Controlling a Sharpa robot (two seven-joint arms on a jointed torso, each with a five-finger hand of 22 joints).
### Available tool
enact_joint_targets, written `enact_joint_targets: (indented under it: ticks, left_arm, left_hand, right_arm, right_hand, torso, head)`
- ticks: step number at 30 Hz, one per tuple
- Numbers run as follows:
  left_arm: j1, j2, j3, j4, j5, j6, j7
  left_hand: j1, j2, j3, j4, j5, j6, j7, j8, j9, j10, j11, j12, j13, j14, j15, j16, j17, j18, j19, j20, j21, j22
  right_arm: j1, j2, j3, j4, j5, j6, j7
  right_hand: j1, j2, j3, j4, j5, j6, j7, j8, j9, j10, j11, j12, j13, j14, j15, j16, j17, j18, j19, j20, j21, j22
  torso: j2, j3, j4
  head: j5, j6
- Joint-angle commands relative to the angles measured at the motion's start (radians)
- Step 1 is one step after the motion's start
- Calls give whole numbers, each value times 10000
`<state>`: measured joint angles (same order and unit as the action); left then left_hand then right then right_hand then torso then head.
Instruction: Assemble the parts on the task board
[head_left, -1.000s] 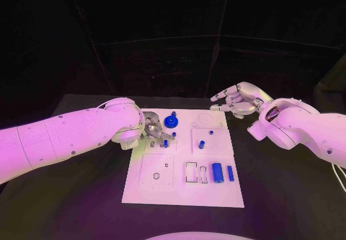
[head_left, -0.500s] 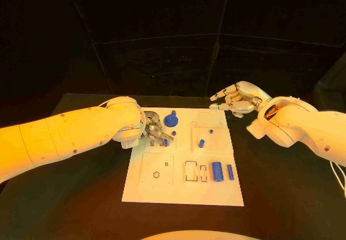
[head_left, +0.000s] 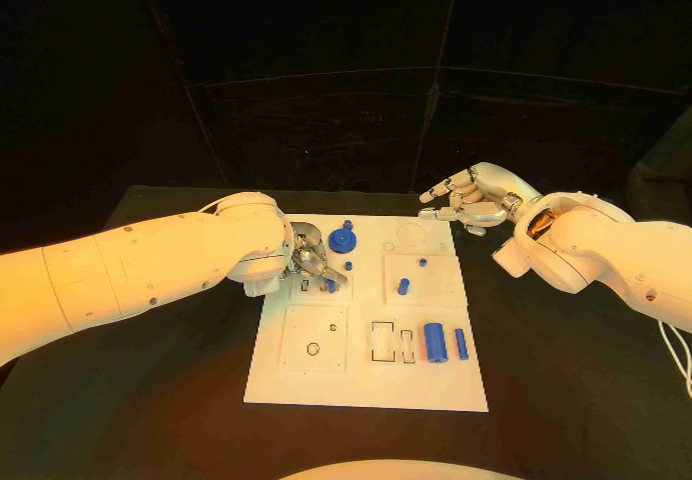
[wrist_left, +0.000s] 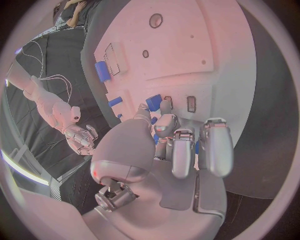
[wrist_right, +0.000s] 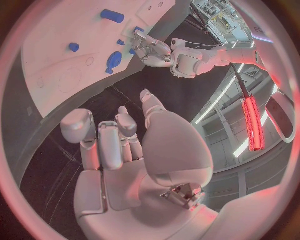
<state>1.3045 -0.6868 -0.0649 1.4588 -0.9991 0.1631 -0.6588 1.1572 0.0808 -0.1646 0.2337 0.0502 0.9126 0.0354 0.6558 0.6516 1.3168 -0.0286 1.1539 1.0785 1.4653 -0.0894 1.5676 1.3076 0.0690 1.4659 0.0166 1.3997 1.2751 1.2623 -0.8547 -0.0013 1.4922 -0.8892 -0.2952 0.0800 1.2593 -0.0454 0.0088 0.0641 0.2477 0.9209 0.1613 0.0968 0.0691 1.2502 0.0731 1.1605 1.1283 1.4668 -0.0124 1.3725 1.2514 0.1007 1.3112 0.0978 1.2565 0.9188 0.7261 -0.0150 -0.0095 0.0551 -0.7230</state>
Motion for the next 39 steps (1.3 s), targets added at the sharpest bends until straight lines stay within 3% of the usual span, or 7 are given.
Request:
enact_joint_targets:
  ticks: [1,6,13,16,17,24,39]
  left_arm:
    - [21,12,-5,14,-75,-16,50]
    - [24,13,-9,14,-71,-115,257]
    - [26,10,-12,40,52,-80,541]
    - [26,-1,-13,76,118,-138,610]
    - [26,-7,-14,87,132,-173,633]
    - [25,-84,-15,156,172,-547,832]
    - [-39,-893,-36,1053,-112,-2634,1676]
  left_hand:
    - [313,130,166,-175,20,-64,-4,72,57,34,-60,36,25,1055,-61,32,2632,-136,219,-38,43,12]
    - [1535,497,1054,-981,30,-229,-117,-12,116,-2,-165,-9,6,1055,-146,32,2632,-124,201,-100,19,-18]
    - [2346,383,2375,-1681,63,-382,-102,-380,-10,-157,-175,-241,-139,1055,-175,32,2632,-110,161,-160,-50,-102]
    - [2191,56,3522,-1849,99,-343,-6,-557,-62,-161,-111,-347,-213,1055,-109,32,2632,-112,159,-132,-53,-83]
    - [1822,-467,4442,-1938,48,-332,86,-644,-49,-131,-102,-385,-244,1055,-82,32,2632,-103,156,-104,-60,-77]
    - [579,-1572,7654,-2291,70,-266,40,-516,322,-41,-67,-420,-309,1055,-54,32,2632,-97,145,-53,-98,-81]
    - [302,-2001,8718,-2687,98,-243,41,-462,518,77,-64,-324,-225,1055,-66,32,2632,-124,189,-44,-38,50]
  right_arm:
    - [22,25,9,-19,-144,142,-35]
    - [22,53,9,-47,-158,172,-52]
    - [21,85,9,-80,-163,199,-68]
    - [21,91,8,-84,-164,204,-70]
    - [21,96,8,-86,-164,206,-70]
    - [21,122,8,-95,-165,214,-68]
    - [21,17,8,-69,-165,151,-38]
  right_hand:
    - [-2,95,-81,-3,64,42,-54,49,15,-51,-52,-29,-13,350,-2,-43,-14,171,-31,-61,-62,-18]
    - [8,108,-95,-1,101,43,-56,55,15,-57,-53,-32,-21,350,-3,-49,-17,172,-32,-62,-70,-28]
    - [13,121,-111,3,137,44,-56,60,15,-55,-54,-27,-19,351,-4,-52,-17,171,-29,-64,-72,-27]
    - [14,124,-116,5,147,44,-56,62,15,-54,-54,-25,-18,351,-5,-54,-18,171,-28,-64,-73,-26]
    - [14,124,-116,5,147,44,-56,62,15,-54,-54,-25,-18,351,-5,-54,-18,171,-28,-64,-73,-26]
    - [12,134,-130,12,175,44,-57,66,15,-58,-54,-27,-25,353,-6,-56,-16,171,-28,-65,-77,-31]
    - [-69,163,-228,89,216,41,-57,83,13,-57,-54,-20,-36,354,-5,-76,-27,171,-23,-67,-92,-43]
  torso:
    - [2,-3,2]
    - [-3,-2,6]
    - [-1,-2,11]
    - [4,-1,8]
    - [4,-1,10]
    - [2,-3,9]
    - [-12,13,48]
  head:
    - [-4,-11]
    - [-8,-28]
    - [-2,-47]
    - [3,-61]
    - [2,-60]
    - [2,-64]
    - [49,-79]
